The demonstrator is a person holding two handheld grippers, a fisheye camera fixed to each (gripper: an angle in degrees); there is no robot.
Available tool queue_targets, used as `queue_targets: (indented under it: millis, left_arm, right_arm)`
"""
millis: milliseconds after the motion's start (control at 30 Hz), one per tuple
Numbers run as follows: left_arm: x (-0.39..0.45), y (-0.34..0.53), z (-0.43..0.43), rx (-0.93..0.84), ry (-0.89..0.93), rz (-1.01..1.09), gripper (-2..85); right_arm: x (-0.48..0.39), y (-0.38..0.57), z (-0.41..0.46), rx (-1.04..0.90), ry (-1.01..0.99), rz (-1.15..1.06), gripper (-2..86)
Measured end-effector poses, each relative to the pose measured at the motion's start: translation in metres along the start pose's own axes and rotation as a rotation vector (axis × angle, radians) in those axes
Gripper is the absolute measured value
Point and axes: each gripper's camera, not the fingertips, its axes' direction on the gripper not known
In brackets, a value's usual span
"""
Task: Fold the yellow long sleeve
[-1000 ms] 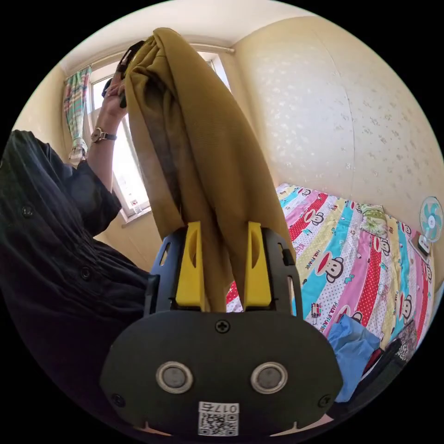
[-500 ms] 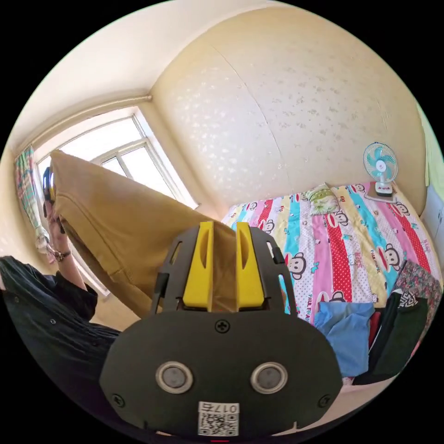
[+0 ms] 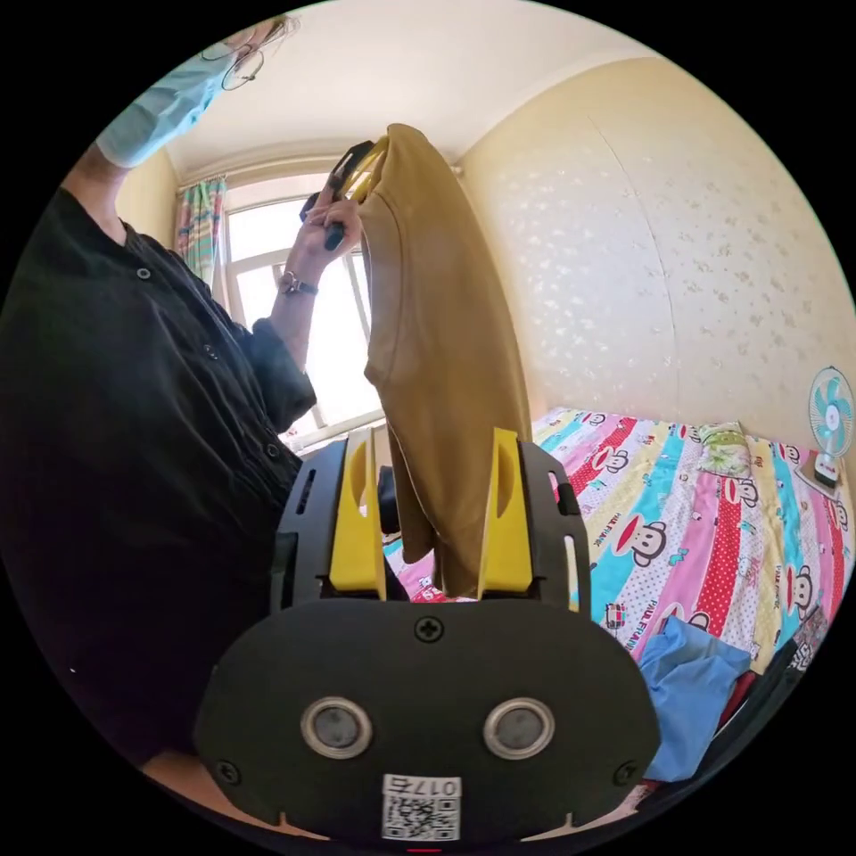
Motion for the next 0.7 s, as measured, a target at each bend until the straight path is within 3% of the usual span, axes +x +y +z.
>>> queue_targets:
  millis: [100, 167, 300, 433, 533, 700]
  left_arm:
    - [-0.001, -0.014, -0.017, 0.027, -0.017, -0.008, 3.4]
    - [-0.002, -0.026, -0.044, 0.059, -0.051, -0.010, 3.4]
    - [-0.001, -0.038, -0.098, 0.113, -0.178, 0.033, 3.3]
    - [-0.013, -0.050, -0.140, 0.073, -0.362, 0.075, 3.0]
    - [-0.013, -0.051, -0.167, 0.052, -0.434, 0.160, 3.0]
    - [0.002, -0.049, -0.231, -0.009, -0.379, 0.342, 3.5]
  right_arm:
    - [-0.011, -0.013, 0.013, -0.082, -0.015, -0.071, 10.1]
    - [-0.018, -0.024, 0.014, -0.123, 0.160, -0.099, 5.0]
    - [0.005, -0.054, -0.042, 0.055, 0.393, 0.019, 3.8]
    - [0.023, -0.095, -0.091, 0.299, 0.432, 0.137, 3.3]
    - [-0.004, -0.133, -0.111, 0.413, 0.473, 0.043, 3.1]
    - [-0.081, -0.149, -0.133, 0.509, 0.511, -0.149, 2.8]
